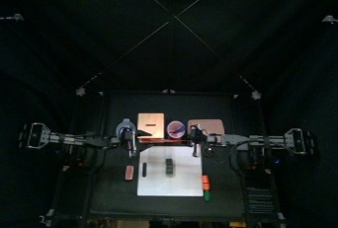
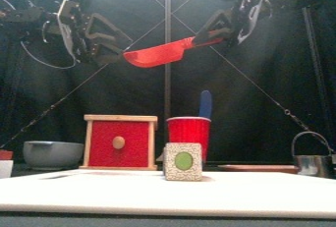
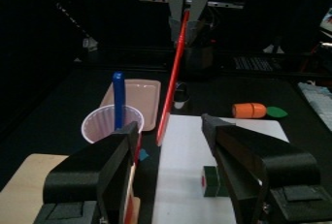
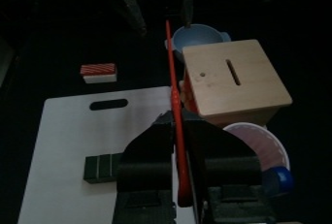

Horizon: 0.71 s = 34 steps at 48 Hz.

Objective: Cut the sushi into 4 pieces with the knife
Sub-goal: Grasp knife edge with left hand

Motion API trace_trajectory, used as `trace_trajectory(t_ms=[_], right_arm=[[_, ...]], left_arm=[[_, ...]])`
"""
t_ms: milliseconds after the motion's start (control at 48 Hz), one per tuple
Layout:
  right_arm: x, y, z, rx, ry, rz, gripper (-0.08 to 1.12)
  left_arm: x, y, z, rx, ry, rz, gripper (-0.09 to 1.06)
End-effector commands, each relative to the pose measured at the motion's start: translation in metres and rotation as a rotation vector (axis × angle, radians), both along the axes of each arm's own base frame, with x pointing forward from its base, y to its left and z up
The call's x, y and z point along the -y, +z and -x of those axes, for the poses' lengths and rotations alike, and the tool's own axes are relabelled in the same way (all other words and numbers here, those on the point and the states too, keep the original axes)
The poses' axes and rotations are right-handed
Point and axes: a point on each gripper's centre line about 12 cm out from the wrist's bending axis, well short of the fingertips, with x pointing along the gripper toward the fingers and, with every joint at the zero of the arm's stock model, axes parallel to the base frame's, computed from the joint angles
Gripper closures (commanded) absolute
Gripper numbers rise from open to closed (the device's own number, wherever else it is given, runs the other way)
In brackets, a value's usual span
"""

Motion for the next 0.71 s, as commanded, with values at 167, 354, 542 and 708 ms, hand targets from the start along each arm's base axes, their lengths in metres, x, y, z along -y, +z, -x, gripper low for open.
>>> trace_trajectory(t_ms=[167,354,542,708], right_arm=[[-0.002,0.013,0.002,0.043,0.006,0.005,0.92],[-0.002,0.011,0.003,0.043,0.006,0.002,0.92],[-0.003,0.009,0.003,0.037,0.009,0.002,0.92],[-0.004,0.006,0.004,0.034,0.009,-0.004,0.92]], left_arm=[[-0.003,0.002,-0.016,0.0,0.002,-0.012,0.1],[-0.005,0.001,-0.021,-0.009,-0.009,-0.042,0.22],[-0.006,0.001,-0.021,-0.011,-0.015,-0.059,0.43],[-0.002,-0.002,-0.019,-0.025,-0.044,-0.087,0.62]])
